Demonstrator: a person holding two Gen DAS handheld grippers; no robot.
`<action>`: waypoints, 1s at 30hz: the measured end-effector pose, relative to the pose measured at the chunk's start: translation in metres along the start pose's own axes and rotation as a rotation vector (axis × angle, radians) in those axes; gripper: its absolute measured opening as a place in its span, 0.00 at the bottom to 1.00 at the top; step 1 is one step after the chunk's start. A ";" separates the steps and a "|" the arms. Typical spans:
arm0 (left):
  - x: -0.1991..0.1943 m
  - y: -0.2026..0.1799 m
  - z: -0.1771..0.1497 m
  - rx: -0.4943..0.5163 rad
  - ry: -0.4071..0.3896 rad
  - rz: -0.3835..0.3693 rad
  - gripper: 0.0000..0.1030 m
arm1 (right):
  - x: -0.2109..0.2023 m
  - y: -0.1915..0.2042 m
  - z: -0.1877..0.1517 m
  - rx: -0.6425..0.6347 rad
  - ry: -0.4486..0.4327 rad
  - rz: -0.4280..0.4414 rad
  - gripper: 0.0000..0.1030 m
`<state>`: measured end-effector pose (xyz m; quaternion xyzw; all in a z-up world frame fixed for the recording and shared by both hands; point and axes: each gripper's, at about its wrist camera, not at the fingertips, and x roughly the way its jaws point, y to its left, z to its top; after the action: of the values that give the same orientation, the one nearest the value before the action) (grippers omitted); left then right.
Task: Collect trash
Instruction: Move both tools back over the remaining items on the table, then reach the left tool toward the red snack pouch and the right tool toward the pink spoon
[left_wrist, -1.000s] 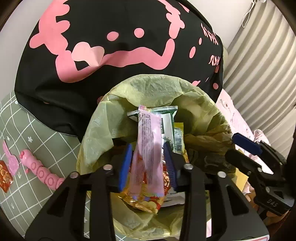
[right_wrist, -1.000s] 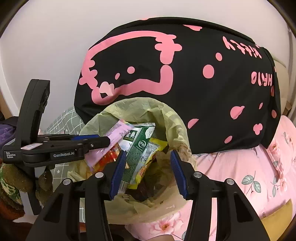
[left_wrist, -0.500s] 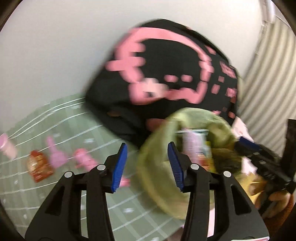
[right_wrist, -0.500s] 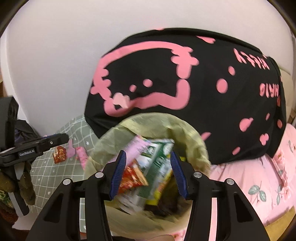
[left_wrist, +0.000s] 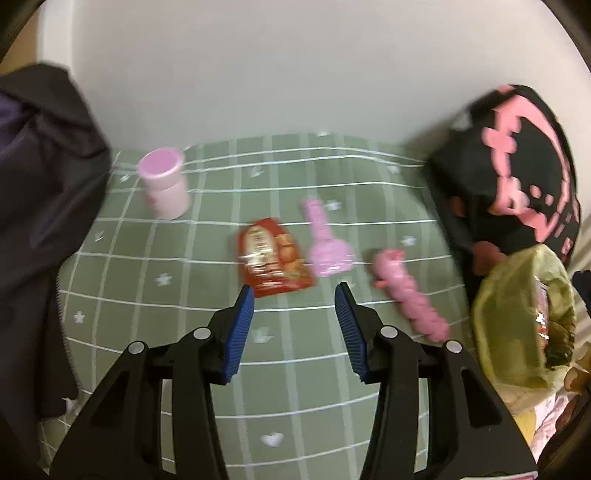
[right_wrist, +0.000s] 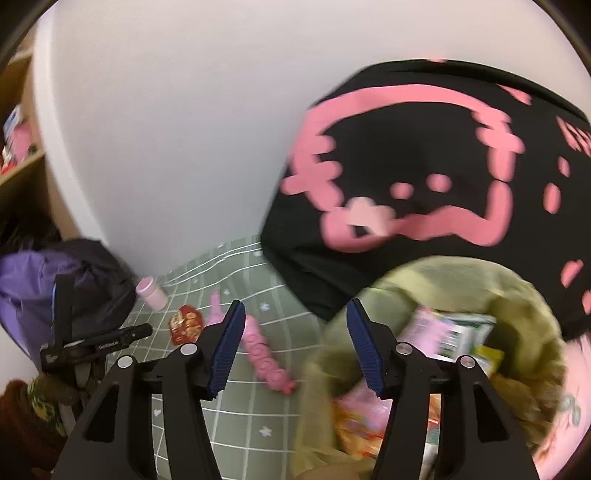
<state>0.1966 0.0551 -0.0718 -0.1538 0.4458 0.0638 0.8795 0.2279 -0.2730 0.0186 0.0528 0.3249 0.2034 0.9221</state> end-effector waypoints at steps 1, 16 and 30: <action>0.005 0.006 0.001 0.000 0.013 0.004 0.42 | 0.004 0.006 -0.001 -0.017 0.001 -0.003 0.53; 0.089 0.004 0.035 0.029 0.085 0.010 0.42 | 0.065 0.072 -0.050 -0.094 0.243 -0.018 0.54; 0.060 0.035 0.022 0.039 0.138 -0.023 0.12 | 0.094 0.088 -0.065 -0.182 0.278 -0.173 0.54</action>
<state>0.2403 0.0939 -0.1150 -0.1456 0.5046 0.0341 0.8503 0.2239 -0.1571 -0.0661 -0.0876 0.4328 0.1571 0.8834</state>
